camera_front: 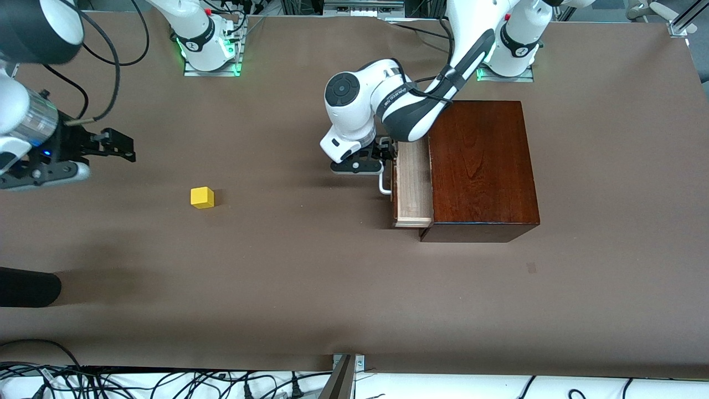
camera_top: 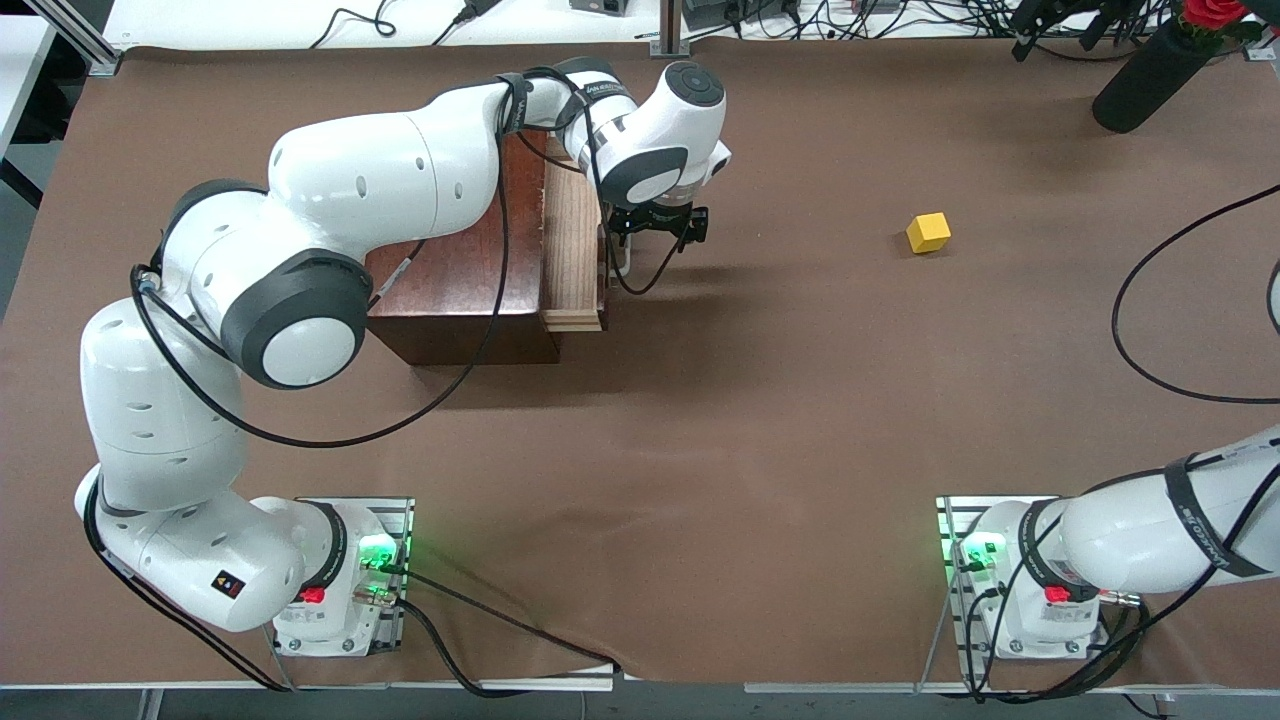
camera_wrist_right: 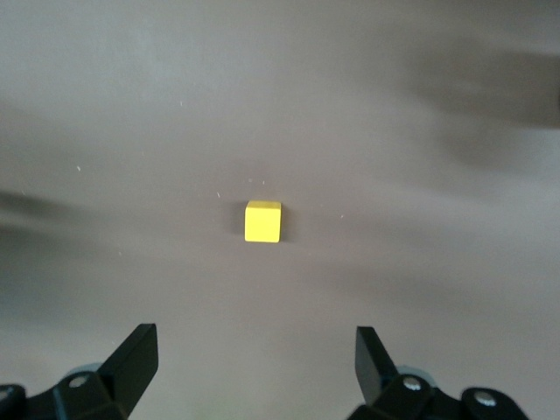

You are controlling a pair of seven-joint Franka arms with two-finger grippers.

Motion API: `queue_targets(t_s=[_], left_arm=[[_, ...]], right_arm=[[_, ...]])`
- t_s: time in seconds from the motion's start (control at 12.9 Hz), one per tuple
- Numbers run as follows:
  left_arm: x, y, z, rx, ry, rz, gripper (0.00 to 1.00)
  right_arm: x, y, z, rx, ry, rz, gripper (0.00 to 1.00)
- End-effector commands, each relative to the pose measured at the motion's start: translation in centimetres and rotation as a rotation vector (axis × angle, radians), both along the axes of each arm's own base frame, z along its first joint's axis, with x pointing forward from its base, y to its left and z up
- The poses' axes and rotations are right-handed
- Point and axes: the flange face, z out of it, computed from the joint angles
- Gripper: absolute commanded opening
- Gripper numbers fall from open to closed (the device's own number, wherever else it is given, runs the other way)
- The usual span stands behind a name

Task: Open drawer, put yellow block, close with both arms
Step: 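Pull the drawer further open while the right gripper reaches the yellow cube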

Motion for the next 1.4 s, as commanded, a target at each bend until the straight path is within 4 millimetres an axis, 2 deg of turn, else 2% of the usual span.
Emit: queue_targets(t_s=[0.0, 0.23, 0.54, 0.85, 0.93, 1.17, 1.24, 1.32], left_arm=[[-2.2, -6.5, 2.0, -0.212, 0.022, 0.007, 1.00], [-3.6, -7.4, 2.0, -0.214, 0.033, -0.015, 1.00], [-5.3, -7.0, 0.2, -0.059, 0.005, -0.115, 1.00], [-7.1, -6.9, -0.1, 0.028, 0.049, -0.140, 1.00], [-7.4, -6.8, -0.1, 0.045, 0.057, -0.144, 1.00], [-7.2, -7.0, 0.5, 0.032, 0.059, -0.141, 1.00], [-7.0, -7.0, 1.2, 0.021, 0.053, -0.137, 1.00], [-6.0, -7.2, 3.6, -0.012, 0.028, -0.120, 1.00]], right_arm=[[0.3, 0.2, -4.2, -0.002, 0.031, 0.024, 1.00], [0.6, 0.2, -10.1, -0.004, 0.015, 0.011, 1.00], [-0.7, 0.3, -18.0, 0.005, -0.043, 0.006, 1.00], [-1.4, 0.7, -25.9, 0.017, -0.093, -0.002, 1.00], [-1.5, 1.1, -27.2, 0.020, -0.089, -0.002, 1.00], [-2.3, 1.3, -28.9, 0.028, -0.076, -0.018, 1.00], [-2.7, 1.2, -29.8, 0.027, -0.079, -0.019, 1.00], [-3.2, 1.1, -30.8, 0.025, -0.084, -0.020, 1.00]])
